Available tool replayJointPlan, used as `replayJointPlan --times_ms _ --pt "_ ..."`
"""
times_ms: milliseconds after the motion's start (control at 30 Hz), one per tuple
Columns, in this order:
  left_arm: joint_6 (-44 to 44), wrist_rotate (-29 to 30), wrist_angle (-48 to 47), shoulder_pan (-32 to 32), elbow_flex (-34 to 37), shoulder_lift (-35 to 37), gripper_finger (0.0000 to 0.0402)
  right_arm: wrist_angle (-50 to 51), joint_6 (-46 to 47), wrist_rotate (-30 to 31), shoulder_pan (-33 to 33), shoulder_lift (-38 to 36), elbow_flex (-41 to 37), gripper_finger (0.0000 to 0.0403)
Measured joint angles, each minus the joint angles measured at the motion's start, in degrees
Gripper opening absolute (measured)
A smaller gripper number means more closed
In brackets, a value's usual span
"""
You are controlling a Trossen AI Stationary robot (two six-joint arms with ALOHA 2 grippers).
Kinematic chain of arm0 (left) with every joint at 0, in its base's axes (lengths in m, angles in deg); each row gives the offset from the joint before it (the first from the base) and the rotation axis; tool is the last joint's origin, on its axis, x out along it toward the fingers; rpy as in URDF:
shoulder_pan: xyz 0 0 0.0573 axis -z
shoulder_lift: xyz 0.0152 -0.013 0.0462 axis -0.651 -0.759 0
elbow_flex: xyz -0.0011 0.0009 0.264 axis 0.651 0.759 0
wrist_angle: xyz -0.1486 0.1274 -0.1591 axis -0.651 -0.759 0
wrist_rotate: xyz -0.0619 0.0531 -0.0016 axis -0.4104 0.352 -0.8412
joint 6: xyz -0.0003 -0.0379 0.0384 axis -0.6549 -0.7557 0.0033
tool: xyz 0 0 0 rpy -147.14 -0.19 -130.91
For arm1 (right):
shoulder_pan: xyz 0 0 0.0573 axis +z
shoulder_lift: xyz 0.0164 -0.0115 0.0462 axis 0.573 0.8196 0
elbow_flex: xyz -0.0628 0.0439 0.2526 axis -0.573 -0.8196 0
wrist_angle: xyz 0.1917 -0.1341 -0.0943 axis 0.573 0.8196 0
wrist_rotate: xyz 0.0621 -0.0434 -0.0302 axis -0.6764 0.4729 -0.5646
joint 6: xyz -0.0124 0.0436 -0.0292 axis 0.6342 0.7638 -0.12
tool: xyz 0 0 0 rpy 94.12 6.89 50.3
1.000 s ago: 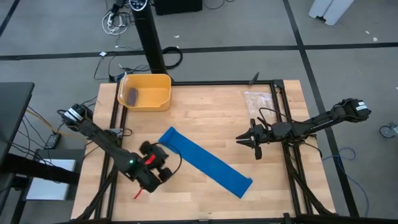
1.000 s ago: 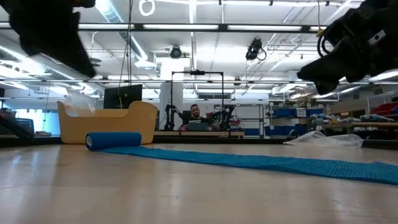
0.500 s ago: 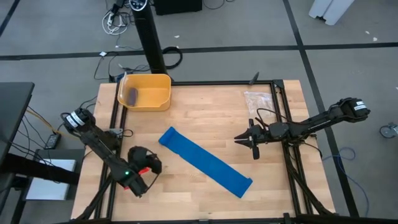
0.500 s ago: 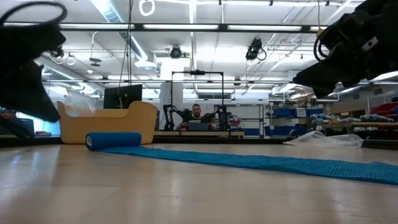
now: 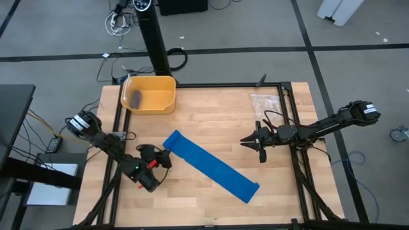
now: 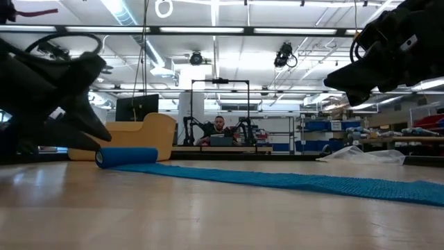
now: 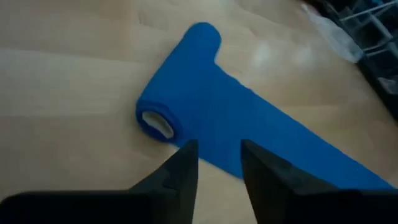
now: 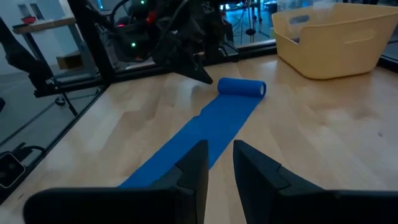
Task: Roll bandage
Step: Roll the blue bandage
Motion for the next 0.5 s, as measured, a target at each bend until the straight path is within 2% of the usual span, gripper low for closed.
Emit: replayJointPlan --times_ms 233,500 --pt "1.2 -1.9 -0.1 -2.7 0.0 0.0 0.0132 -0.1 0.0 0.0 0.0 0.0 0.0 0.0079" --pt "2.6 -4.2 1.1 -2.9 0.0 0.0 0.0133 -0.1 0.0 0.0 0.0 0.0 0.0 0.0078"
